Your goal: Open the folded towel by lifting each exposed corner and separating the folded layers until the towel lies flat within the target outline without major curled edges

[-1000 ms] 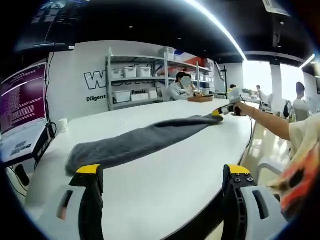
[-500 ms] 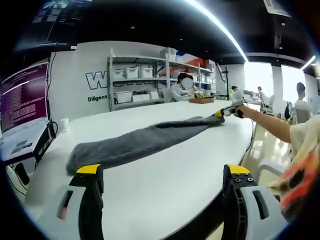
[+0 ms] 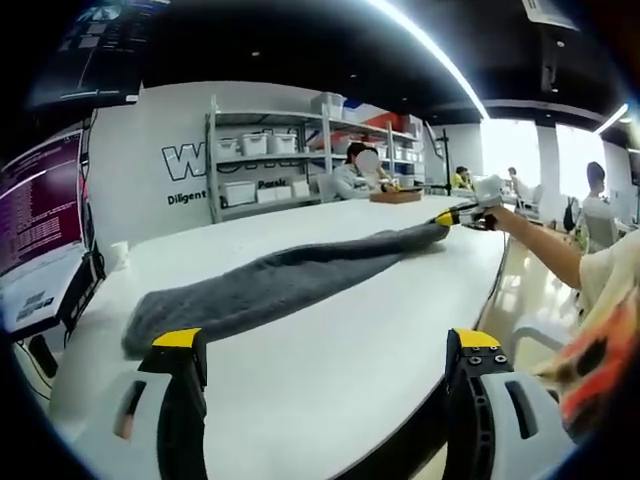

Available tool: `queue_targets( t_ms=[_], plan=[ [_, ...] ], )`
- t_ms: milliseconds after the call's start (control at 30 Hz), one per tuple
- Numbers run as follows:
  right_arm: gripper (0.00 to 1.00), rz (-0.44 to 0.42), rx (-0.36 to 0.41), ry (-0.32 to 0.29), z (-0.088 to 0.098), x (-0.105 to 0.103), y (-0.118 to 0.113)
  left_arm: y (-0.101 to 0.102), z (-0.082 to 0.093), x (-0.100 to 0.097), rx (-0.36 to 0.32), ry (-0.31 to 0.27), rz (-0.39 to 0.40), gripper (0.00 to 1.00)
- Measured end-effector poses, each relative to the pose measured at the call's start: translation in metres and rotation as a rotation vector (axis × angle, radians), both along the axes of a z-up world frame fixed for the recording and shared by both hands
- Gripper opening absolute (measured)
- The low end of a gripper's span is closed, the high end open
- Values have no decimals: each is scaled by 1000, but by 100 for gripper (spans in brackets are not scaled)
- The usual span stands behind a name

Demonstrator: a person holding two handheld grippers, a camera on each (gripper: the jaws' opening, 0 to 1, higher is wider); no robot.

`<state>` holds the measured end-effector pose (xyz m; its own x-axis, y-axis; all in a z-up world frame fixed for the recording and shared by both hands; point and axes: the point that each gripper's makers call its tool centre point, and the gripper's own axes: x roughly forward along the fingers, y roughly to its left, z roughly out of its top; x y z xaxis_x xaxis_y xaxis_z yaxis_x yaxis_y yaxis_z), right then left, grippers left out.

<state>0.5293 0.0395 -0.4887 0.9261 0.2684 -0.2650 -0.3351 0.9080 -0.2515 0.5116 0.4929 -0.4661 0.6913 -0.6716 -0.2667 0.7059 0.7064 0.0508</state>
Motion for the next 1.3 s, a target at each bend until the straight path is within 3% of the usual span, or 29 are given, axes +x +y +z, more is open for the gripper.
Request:
queue_targets(
  t_ms=[133, 333, 500, 600, 733, 833, 967, 1067, 1300],
  plan=[
    [0, 28, 19, -18, 1, -8, -1, 2, 1, 1, 6, 0, 6, 98],
    [0, 72, -60, 17, -10, -4, -25, 2, 1, 1, 14, 2, 5, 98],
    [0, 109, -156, 54, -19, -4, -29, -2, 0, 2, 16, 3, 0, 98],
    [0, 125, -201, 105, -31, -4, -29, -4, 0, 1, 18, 5, -6, 98],
    [0, 125, -200, 194, -49, -6, -29, -3, -2, 1, 20, 8, -6, 98],
    [1, 124, -212, 219, -56, -6, -29, -2, -3, 1, 18, 12, -6, 98],
    [14, 104, -209, 219, -54, -9, -30, 0, -4, 1, 16, 14, -2, 98],
    [28, 86, -145, 175, -40, -11, -28, 0, -6, 1, 23, 14, -1, 98],
    [47, 74, -197, 171, -32, -21, -16, -2, -12, 0, 19, 28, -10, 98]
  ],
)
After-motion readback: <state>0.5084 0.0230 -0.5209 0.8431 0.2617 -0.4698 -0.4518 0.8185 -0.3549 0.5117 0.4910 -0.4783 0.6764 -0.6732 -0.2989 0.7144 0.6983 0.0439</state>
